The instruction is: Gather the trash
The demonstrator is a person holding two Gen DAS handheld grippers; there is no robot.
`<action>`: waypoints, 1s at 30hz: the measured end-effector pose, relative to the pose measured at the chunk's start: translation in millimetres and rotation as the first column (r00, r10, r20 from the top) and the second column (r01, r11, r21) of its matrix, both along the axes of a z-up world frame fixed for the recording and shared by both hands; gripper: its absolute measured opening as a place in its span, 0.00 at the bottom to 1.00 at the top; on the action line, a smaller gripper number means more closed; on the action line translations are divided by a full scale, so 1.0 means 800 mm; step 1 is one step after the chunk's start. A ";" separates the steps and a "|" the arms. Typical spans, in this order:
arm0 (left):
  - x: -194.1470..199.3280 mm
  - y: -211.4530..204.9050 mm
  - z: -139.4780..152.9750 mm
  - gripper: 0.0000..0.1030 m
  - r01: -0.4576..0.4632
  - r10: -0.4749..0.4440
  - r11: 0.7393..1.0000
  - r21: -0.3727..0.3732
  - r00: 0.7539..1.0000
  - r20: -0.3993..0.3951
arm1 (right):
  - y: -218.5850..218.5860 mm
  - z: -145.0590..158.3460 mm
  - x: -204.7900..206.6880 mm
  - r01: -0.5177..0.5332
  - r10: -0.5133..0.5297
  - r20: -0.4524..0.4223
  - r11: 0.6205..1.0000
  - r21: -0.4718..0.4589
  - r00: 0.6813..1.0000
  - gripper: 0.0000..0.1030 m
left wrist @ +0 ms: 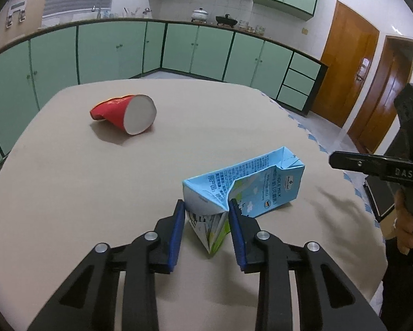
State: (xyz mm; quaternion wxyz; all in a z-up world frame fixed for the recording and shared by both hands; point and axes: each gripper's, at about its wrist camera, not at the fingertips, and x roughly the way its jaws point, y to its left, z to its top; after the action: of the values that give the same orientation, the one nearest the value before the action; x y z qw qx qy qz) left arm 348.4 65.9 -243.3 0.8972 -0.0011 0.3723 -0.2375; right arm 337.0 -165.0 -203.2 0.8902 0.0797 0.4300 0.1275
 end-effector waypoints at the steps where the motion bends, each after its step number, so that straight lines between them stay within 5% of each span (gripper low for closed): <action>1: -0.006 -0.001 0.003 0.30 -0.009 0.009 1.000 0.004 1.000 0.020 | 0.000 0.001 0.000 0.001 -0.001 0.001 1.000 0.001 1.000 0.29; 5: -0.028 0.000 0.011 0.30 -0.049 0.050 0.998 -0.037 0.998 0.041 | 0.000 0.002 0.001 0.000 0.000 0.002 1.000 0.001 1.000 0.29; 12: -0.041 -0.008 0.006 0.31 -0.035 0.034 0.999 0.000 0.999 0.041 | 0.001 0.006 -0.002 -0.005 0.005 0.011 1.000 0.002 1.000 0.29; 15: -0.038 -0.007 0.005 0.48 -0.025 0.025 1.000 0.017 0.998 0.049 | -0.001 0.008 -0.003 -0.001 0.001 0.013 1.000 0.003 1.000 0.29; 20: -0.020 -0.007 0.008 0.54 0.015 -0.015 1.000 0.018 0.999 0.046 | -0.001 0.006 0.000 0.004 -0.004 0.009 1.000 0.000 1.000 0.29; 22: -0.014 -0.012 0.005 0.54 0.046 -0.046 0.999 0.017 0.999 0.025 | -0.001 0.006 0.002 0.004 -0.004 0.008 1.000 -0.003 1.000 0.29; 26: -0.012 -0.017 0.000 0.33 0.085 -0.085 0.996 0.002 0.996 0.002 | 0.001 0.006 0.004 -0.001 0.001 0.008 1.000 -0.006 1.000 0.29; 30: -0.021 -0.009 0.006 0.31 0.035 -0.034 0.999 -0.026 0.999 0.038 | 0.009 0.008 0.008 -0.015 0.015 0.015 1.000 -0.010 1.000 0.29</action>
State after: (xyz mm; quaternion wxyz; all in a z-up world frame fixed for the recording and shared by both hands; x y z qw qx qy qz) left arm 331.9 59.0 -238.5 0.8996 -0.0022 0.3524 -0.2579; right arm 343.5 -157.5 -196.8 0.8930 0.0710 0.4243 0.1324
